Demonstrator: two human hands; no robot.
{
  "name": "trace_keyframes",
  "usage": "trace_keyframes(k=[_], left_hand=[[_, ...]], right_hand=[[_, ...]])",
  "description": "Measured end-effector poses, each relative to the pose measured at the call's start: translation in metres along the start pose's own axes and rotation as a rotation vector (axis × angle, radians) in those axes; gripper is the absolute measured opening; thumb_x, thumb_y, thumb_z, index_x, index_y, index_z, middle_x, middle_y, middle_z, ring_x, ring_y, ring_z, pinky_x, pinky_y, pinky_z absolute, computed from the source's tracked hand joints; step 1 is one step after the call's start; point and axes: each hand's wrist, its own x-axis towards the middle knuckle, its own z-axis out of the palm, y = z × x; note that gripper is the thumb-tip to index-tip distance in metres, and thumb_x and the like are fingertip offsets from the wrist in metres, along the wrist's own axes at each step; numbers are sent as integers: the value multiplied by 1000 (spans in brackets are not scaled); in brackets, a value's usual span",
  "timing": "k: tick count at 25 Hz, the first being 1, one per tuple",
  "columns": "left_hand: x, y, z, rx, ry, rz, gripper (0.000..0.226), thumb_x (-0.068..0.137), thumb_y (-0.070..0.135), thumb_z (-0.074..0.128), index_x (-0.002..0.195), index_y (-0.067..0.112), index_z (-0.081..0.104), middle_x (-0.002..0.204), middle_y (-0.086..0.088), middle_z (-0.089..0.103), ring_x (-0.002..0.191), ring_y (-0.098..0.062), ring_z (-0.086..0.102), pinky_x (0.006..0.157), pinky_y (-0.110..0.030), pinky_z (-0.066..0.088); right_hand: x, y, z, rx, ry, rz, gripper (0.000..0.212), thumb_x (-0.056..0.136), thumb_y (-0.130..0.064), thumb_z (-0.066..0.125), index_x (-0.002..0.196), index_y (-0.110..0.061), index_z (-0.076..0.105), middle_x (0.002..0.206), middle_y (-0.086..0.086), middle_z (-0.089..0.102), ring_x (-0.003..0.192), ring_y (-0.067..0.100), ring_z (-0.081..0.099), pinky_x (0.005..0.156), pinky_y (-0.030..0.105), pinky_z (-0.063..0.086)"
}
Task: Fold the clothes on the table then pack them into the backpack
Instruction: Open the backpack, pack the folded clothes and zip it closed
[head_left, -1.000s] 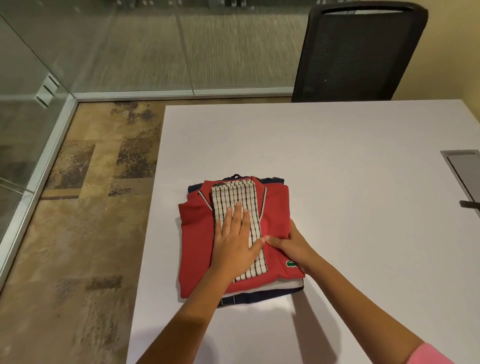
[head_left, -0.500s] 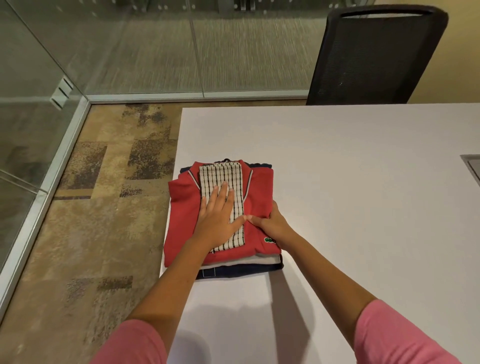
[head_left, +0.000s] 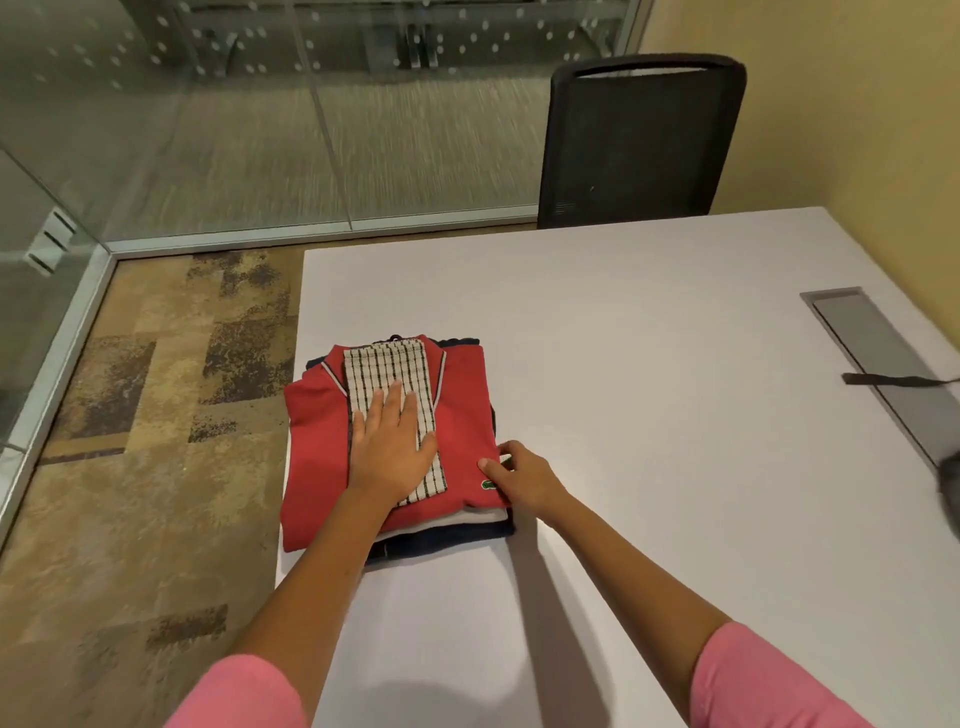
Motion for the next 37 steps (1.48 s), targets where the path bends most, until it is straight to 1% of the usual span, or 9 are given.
trace_keyframes(k=[3,5,12,17,23,28,31,34,37], left_hand=[[-3,35,-5,-54,145,40,48,90,14,50,137,6,48,146,-13,42,137,-29,36,114,-50,20],[-9,70,-1,-116,202,129,40,87,6,52,126,6,58,132,-10,56,122,-27,51,109,-48,31],[-22,265,22,-382,205,458,31,86,-1,53,111,12,67,115,0,67,107,-22,60,97,-35,41],[-37,424,29,-473,219,714,30,84,3,48,104,15,68,108,4,67,101,-19,61,86,-27,39],[-52,594,37,-463,174,980,30,84,4,48,105,14,67,111,0,65,104,-23,58,87,-37,45],[-60,716,44,-404,149,1148,32,81,7,49,107,11,66,111,-5,63,100,-31,58,78,-42,50],[-62,776,52,-362,88,1180,36,83,8,50,118,11,60,117,-8,57,102,-34,54,81,-45,48],[-69,818,59,-397,-115,1039,40,88,15,49,128,13,50,132,-10,45,113,-35,45,91,-46,43],[-76,843,63,-496,-305,886,44,92,25,51,133,14,43,135,-11,40,117,-34,46,96,-45,42]], right_hand=[[-26,15,-33,-73,28,-48,31,94,-30,56,120,-13,55,105,5,66,87,16,60,66,12,44],[-44,29,-61,-83,62,-72,27,94,-26,57,118,-15,58,103,2,64,86,14,60,62,10,41],[-139,105,-217,-13,417,-39,19,94,-21,56,111,-17,64,102,-7,63,84,5,60,71,11,43],[-219,174,-361,-132,810,-5,22,94,-15,56,113,-11,65,109,1,65,93,13,59,82,21,44],[-314,255,-510,-302,1302,173,26,91,-13,55,116,-13,63,118,7,59,113,30,52,100,42,39],[-368,305,-584,-334,1618,402,41,83,-14,61,123,-13,51,132,13,40,124,41,34,98,56,34],[-379,321,-608,-301,1667,482,57,79,-19,67,129,-9,42,132,17,35,120,43,37,97,56,35],[-380,330,-618,-146,1730,402,69,76,-23,75,130,-4,36,133,17,34,108,41,50,89,51,44],[-390,333,-629,-27,1641,441,45,79,-28,72,113,-6,52,113,16,59,100,39,58,79,42,47]])
